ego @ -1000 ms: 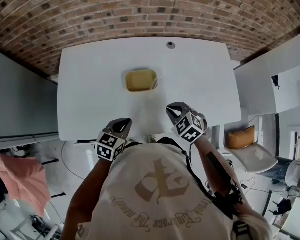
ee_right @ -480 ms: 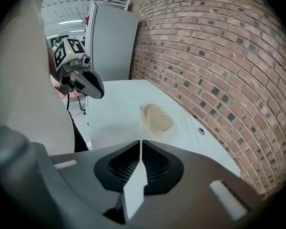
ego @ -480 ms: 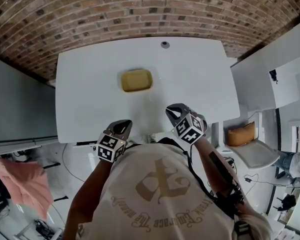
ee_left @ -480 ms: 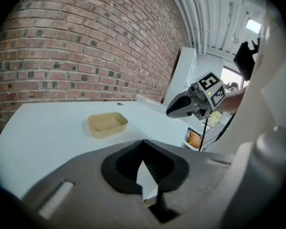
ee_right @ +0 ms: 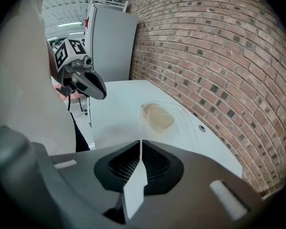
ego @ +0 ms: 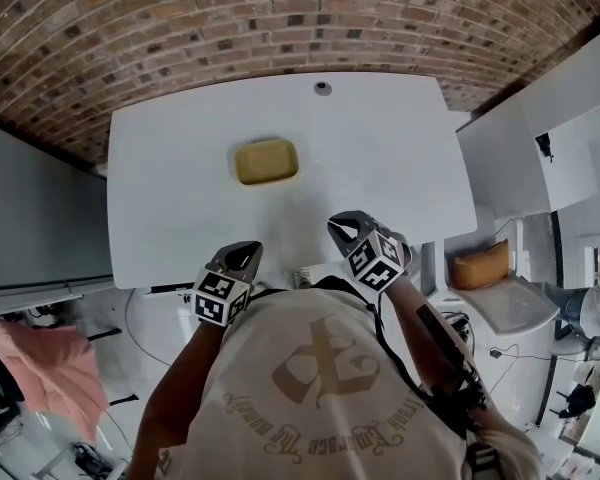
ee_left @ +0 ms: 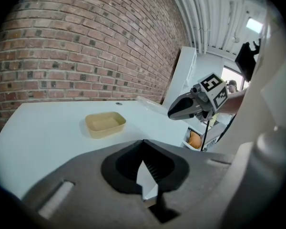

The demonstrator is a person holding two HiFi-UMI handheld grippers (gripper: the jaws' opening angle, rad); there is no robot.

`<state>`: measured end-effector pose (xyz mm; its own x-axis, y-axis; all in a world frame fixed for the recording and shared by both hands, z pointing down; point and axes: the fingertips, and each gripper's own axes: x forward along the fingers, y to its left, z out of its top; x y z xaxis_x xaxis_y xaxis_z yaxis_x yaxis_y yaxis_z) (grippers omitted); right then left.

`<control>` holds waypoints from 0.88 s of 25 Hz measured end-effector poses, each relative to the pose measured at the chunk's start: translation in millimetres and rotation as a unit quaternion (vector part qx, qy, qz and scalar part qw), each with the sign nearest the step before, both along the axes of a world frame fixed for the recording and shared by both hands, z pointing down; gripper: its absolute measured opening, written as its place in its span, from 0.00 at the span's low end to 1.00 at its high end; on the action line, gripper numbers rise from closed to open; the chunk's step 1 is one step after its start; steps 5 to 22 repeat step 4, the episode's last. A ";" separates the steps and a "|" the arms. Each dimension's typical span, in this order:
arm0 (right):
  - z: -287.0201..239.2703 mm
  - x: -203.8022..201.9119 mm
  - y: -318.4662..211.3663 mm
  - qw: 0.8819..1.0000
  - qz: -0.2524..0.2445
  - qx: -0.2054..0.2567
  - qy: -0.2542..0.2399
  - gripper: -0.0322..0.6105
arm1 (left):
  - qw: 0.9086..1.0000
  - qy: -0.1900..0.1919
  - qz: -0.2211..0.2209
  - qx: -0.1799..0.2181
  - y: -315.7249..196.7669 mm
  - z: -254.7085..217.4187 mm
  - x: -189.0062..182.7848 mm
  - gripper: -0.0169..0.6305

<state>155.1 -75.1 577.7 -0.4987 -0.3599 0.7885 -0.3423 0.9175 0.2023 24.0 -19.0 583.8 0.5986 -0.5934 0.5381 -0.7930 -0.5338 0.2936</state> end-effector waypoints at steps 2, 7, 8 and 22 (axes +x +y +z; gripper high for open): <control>-1.2 3.8 0.3 1.000 0.000 0.001 0.000 0.09 | 1.000 0.001 -0.002 0.002 -1.0 -1.3 3.2 0.03; -2.8 7.4 -0.8 1.000 0.000 0.003 0.000 0.09 | 1.000 0.003 -0.004 0.007 -3.5 -3.7 6.5 0.03; -2.8 7.4 -0.8 1.000 0.000 0.003 0.000 0.09 | 1.000 0.003 -0.004 0.007 -3.5 -3.7 6.5 0.03; -2.8 7.4 -0.8 1.000 0.000 0.003 0.000 0.09 | 1.000 0.003 -0.004 0.007 -3.5 -3.7 6.5 0.03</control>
